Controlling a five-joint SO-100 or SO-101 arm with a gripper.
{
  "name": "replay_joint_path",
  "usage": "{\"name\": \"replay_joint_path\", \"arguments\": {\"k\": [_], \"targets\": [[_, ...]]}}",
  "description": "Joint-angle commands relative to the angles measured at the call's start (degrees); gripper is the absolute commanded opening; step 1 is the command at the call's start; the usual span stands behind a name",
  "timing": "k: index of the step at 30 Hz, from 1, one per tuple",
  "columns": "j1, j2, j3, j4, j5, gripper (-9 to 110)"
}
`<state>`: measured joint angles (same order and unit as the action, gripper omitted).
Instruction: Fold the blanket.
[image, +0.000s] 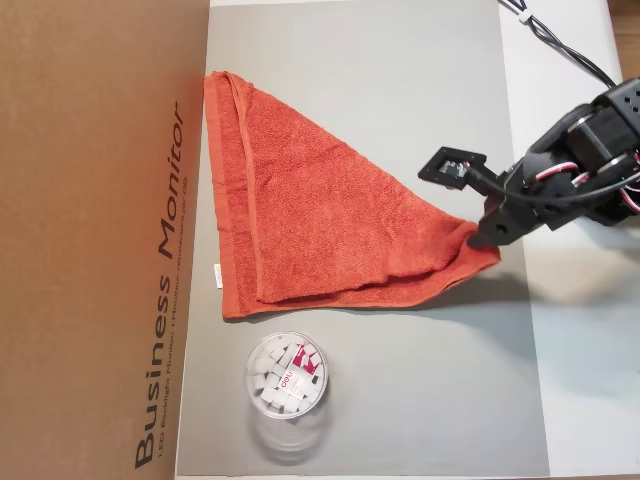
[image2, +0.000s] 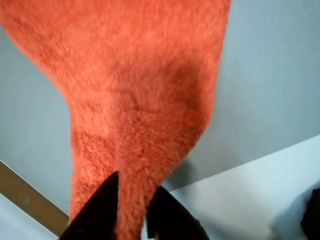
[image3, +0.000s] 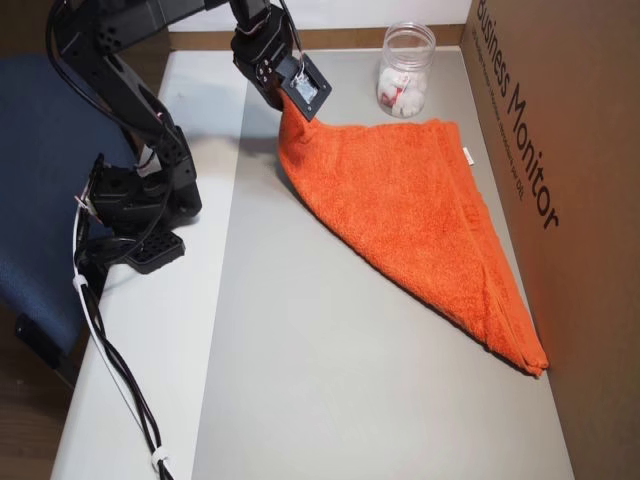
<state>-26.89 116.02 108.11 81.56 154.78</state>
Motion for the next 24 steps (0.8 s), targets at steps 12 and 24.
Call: {"name": "replay_joint_path", "arguments": {"k": [12,24], "targets": [[16.79,0.62,-6.42,-5.19,-14.06,0],[27.16,-14.77,-23.12,-8.17,-19.07,0]]}}
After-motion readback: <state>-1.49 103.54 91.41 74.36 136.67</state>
